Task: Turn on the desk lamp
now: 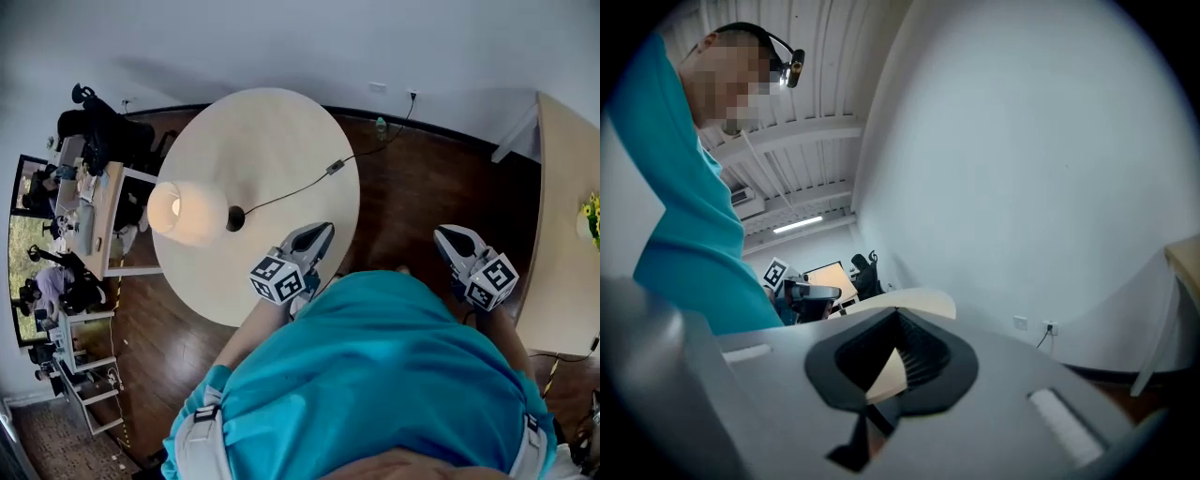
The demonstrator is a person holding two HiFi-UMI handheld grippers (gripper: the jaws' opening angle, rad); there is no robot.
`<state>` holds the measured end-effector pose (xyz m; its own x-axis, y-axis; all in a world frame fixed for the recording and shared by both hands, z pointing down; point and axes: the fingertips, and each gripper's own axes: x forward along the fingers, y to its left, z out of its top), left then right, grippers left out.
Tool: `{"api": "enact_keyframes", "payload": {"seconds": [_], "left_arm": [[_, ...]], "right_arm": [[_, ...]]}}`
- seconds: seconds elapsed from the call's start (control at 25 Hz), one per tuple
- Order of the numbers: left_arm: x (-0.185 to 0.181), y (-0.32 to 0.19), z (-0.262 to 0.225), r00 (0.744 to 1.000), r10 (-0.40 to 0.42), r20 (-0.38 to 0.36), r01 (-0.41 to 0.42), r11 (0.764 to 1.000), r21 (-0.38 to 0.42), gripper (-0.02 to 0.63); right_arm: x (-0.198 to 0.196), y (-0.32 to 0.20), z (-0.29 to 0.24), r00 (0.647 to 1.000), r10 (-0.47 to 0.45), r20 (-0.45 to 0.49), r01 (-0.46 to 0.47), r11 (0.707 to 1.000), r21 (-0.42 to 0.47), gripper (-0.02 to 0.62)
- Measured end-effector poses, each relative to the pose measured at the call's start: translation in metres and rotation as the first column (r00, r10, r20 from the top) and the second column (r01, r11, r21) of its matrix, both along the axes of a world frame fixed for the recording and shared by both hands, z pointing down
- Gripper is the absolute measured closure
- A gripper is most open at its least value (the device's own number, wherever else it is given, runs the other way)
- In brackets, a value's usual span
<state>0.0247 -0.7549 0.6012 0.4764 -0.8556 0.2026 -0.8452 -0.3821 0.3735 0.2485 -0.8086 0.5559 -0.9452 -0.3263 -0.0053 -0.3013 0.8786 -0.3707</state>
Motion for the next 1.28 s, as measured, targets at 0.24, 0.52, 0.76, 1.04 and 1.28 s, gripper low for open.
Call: {"api": "enact_keyframes", "payload": {"seconds": [0.24,0.52,0.76,1.04,1.28], "left_arm": [[-0.069,0.094,-0.054,0.998,0.066,0.02,-0.069,0.986,0.151,0.5],[-0.17,0.196,-0.019,0.975,0.222,0.027,-0.222,0.948,0.229,0.5],[-0.201,0.318,-0.024,0.947,0.321,-0.017,-0.305,0.914,0.268,0.5],[-0.177,0.398,-0.034,0.913,0.408,-0.019,-0.386,0.876,0.291,0.5],[-0.111,0.461,-0.045,0.891,0.454,0.026,-0.444,0.856,0.264,0.5]], "right_arm": [[-0.072,0.11,-0.037,0.998,0.032,-0.062,-0.029,0.999,0.04,0.594],[-0.192,0.215,0.021,0.987,0.16,-0.024,-0.161,0.986,-0.044,0.594],[-0.215,0.361,0.002,0.967,0.247,-0.062,-0.245,0.969,0.033,0.594],[-0.197,0.455,-0.01,0.947,0.311,-0.075,-0.302,0.947,0.107,0.594],[-0.154,0.535,-0.017,0.953,0.299,-0.043,-0.289,0.945,0.15,0.594]]}}
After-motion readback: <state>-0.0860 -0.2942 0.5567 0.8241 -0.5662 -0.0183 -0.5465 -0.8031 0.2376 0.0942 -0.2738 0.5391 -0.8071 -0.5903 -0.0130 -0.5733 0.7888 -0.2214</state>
